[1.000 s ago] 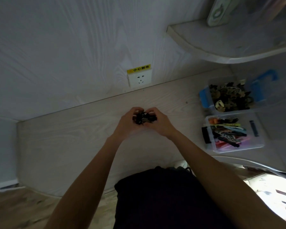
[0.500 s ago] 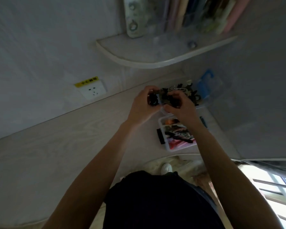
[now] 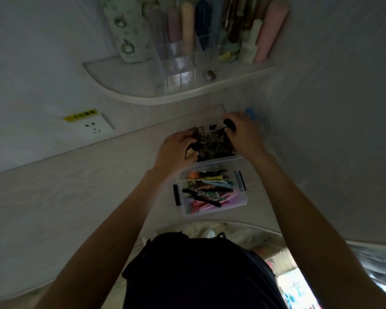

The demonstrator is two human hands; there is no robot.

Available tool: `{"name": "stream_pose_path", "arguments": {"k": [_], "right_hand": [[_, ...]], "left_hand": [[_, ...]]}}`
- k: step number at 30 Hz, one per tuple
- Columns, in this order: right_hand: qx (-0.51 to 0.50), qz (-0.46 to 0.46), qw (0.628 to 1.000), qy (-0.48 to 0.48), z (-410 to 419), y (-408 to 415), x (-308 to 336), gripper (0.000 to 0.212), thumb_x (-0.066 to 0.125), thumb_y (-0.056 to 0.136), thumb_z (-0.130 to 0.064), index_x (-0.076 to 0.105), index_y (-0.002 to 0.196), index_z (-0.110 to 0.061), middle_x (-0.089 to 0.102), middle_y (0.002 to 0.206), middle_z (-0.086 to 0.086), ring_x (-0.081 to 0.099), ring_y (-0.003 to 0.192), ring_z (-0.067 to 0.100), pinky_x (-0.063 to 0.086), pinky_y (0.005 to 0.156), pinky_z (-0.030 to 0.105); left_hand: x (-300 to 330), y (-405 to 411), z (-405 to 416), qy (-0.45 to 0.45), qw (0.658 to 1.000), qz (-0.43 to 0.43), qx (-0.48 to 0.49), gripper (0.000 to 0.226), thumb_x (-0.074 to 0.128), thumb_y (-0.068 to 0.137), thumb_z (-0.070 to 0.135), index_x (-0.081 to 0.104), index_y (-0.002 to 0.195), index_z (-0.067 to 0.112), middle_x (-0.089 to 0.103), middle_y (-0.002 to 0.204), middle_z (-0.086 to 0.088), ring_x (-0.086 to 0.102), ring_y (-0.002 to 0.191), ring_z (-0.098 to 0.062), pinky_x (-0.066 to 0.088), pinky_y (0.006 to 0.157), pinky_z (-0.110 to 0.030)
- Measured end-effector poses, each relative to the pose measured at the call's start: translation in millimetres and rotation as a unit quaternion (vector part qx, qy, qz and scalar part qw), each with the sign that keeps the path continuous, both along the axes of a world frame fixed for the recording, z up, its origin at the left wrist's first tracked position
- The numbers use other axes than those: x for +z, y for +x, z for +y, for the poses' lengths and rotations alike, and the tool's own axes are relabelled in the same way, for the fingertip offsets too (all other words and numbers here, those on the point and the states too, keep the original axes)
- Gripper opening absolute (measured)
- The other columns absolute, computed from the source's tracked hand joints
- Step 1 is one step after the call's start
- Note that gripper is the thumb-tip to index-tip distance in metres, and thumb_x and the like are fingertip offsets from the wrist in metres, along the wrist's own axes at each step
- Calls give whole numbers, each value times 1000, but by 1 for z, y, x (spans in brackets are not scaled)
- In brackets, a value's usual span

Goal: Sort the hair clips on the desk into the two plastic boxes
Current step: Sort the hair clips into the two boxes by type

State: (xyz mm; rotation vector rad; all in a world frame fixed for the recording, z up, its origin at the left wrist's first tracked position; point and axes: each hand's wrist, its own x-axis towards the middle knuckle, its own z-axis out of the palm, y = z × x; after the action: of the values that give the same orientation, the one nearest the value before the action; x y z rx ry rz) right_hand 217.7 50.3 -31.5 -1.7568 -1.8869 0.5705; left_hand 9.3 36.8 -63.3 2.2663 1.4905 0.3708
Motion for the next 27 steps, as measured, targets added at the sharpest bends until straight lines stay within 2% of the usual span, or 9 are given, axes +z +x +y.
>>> {"name": "stream_pose_path", "arguments": {"k": [3,5,9,13,15,17,21,24,27], "right_hand": [[65,-21,995,-69,3,-1,-5,40,51,93,-17,45,132,-15,39,141,16,39,127,30,37,106,39],[77,-56,989,-109,0,0,-11,43,49,95,-20,39,137,-16,28,148,16,29,134,32,29,111,40],[79,-34,995,-49,-24,-7,-15,39,48,95,-17,46,133,-12,40,142,13,37,130,26,30,105,28],[185,-92,977,-59,-38,-24,-33,41,49,95,-23,47,133,-10,35,148,10,20,140,29,15,113,34],[168,-104,980,-29,-39,-22,-34,32,49,94,-22,57,122,-8,47,138,11,32,134,31,27,111,40],[122,-129,984,-3,-40,-13,-30,25,49,94,-22,62,110,-8,55,127,10,46,119,30,42,95,39],[31,-71,997,21,-46,8,-27,21,51,93,-15,66,94,-2,55,129,13,55,110,28,45,86,34],[16,-41,999,10,-42,3,-28,22,51,93,-17,62,107,-4,47,138,14,50,120,28,43,96,36],[62,-62,994,-67,-36,-13,-30,42,45,96,-31,43,135,-15,26,153,9,19,141,28,21,114,41]], "left_hand": [[-5,1,-8,16,999,36,-6,45,55,90,33,51,130,15,41,145,-6,37,133,-26,26,112,-45],[-7,1,-11,46,999,29,-1,41,58,88,30,55,126,14,47,139,-9,43,129,-29,31,109,-49],[-10,-1,-15,97,995,-12,17,26,61,86,22,62,110,14,65,114,-6,61,103,-27,41,99,-41],[-11,-2,-16,71,997,23,2,36,49,94,27,50,129,18,57,131,-4,52,122,-20,20,114,-38],[-10,-2,-15,60,997,43,17,38,45,95,30,46,132,19,49,140,-4,43,131,-16,10,117,-37],[-10,-4,-13,63,996,53,26,33,47,94,30,50,125,18,48,141,-5,42,132,-16,6,118,-37],[-12,-6,-14,61,998,-8,6,22,55,89,16,60,110,13,53,135,-6,46,129,-21,16,115,-38],[-13,-11,-16,78,996,-33,5,23,56,86,18,64,107,13,59,127,-5,54,119,-25,30,109,-44],[-14,-12,-21,96,995,-4,-6,28,52,90,20,61,117,15,57,130,-3,50,124,-23,23,112,-46]]}}
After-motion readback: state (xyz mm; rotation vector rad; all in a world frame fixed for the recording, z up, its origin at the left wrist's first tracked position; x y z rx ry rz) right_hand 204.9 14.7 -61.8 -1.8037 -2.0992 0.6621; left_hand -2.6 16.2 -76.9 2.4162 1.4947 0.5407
